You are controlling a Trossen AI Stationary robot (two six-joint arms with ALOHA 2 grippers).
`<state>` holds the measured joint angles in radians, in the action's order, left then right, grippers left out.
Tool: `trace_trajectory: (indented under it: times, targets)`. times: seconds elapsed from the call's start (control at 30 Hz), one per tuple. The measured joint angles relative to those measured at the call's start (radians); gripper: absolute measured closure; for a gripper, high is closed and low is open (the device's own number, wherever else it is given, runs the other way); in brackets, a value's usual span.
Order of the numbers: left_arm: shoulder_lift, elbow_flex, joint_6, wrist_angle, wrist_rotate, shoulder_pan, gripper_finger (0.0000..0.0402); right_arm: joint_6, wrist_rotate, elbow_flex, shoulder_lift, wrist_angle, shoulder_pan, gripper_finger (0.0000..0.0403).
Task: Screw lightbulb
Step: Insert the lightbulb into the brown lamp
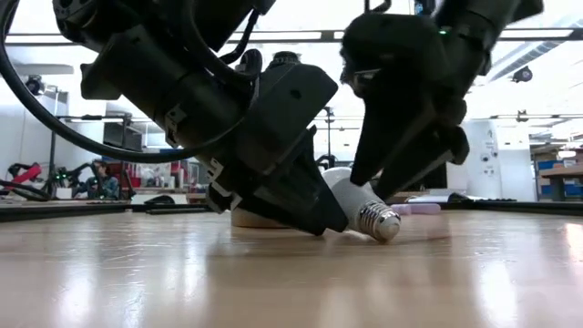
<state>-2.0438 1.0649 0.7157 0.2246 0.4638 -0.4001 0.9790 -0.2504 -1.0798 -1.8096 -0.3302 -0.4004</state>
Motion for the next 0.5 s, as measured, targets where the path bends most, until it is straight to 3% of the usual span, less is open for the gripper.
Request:
trace_trajectory:
  times: [0.23,0.5]
  targets:
    - [0.0,-0.001,-0.018,0.0,0.006,0.0,0.0246,0.01,0.016,-0.163,-0.123,-0.171,0.0,0.0158]
    - [0.005,-0.03,-0.007,0.005,-0.012,-0.012,0.0246,0.018,-0.004,-0.206,-0.175,-0.188,0.003,0.0172]
